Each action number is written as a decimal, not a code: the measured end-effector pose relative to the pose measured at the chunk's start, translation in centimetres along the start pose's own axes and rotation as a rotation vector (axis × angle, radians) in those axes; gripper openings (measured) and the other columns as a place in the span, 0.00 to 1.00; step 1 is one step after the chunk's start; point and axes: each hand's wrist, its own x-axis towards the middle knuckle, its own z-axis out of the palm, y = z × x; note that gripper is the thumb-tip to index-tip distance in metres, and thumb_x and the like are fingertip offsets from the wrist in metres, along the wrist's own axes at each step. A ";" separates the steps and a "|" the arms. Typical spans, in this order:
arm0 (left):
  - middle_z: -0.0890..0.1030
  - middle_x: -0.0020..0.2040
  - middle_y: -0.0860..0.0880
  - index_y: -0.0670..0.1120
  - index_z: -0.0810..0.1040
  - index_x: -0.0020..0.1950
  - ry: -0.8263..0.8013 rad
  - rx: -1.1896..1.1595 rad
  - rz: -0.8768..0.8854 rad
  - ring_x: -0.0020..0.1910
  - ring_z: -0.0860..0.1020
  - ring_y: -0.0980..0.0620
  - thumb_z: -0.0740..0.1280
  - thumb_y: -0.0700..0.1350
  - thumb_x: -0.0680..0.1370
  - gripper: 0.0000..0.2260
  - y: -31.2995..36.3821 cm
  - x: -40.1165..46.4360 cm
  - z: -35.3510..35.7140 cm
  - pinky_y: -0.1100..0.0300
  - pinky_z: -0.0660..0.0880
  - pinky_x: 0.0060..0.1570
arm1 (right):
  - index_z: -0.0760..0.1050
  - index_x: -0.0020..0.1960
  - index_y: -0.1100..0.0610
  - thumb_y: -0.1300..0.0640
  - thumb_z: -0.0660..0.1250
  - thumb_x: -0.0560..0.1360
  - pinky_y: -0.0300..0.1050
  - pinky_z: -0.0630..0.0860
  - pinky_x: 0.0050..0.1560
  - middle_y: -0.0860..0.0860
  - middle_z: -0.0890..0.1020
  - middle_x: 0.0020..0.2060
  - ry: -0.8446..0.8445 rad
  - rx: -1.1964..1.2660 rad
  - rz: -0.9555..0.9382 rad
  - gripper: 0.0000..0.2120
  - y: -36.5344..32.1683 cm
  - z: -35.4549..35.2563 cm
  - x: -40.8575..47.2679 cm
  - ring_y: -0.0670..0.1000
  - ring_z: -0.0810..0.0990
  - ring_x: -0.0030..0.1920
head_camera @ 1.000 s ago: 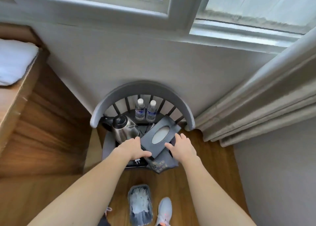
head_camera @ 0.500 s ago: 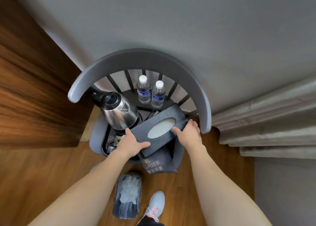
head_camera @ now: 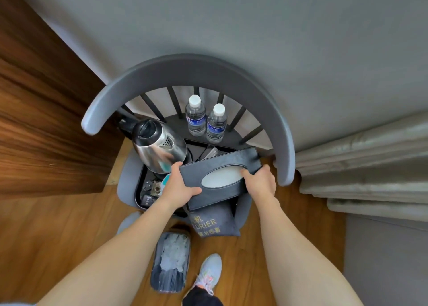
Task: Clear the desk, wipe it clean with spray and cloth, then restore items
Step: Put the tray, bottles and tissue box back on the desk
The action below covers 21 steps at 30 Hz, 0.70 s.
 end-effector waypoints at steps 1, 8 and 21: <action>0.69 0.65 0.48 0.49 0.53 0.77 -0.011 -0.017 0.004 0.61 0.71 0.48 0.77 0.39 0.71 0.43 0.0 -0.1 -0.2 0.57 0.69 0.54 | 0.66 0.70 0.63 0.45 0.68 0.80 0.54 0.74 0.58 0.59 0.76 0.65 0.004 0.004 0.016 0.28 0.2 0.1 -0.5 0.63 0.77 0.64; 0.70 0.70 0.48 0.56 0.52 0.78 -0.078 -0.079 0.048 0.65 0.72 0.46 0.78 0.40 0.70 0.47 0.5 -2.1 -3.6 0.45 0.72 0.66 | 0.65 0.70 0.64 0.43 0.66 0.81 0.54 0.74 0.60 0.62 0.77 0.65 0.009 -0.020 0.076 0.29 -0.2 -0.2 -4.8 0.64 0.77 0.64; 0.68 0.72 0.50 0.55 0.49 0.81 -0.116 0.004 0.227 0.64 0.70 0.52 0.76 0.41 0.73 0.47 3.6 -7.8 -15.7 0.55 0.71 0.62 | 0.65 0.72 0.55 0.39 0.65 0.80 0.50 0.81 0.54 0.55 0.79 0.62 0.084 0.061 0.073 0.29 -7.6 -0.3 -15.9 0.58 0.81 0.57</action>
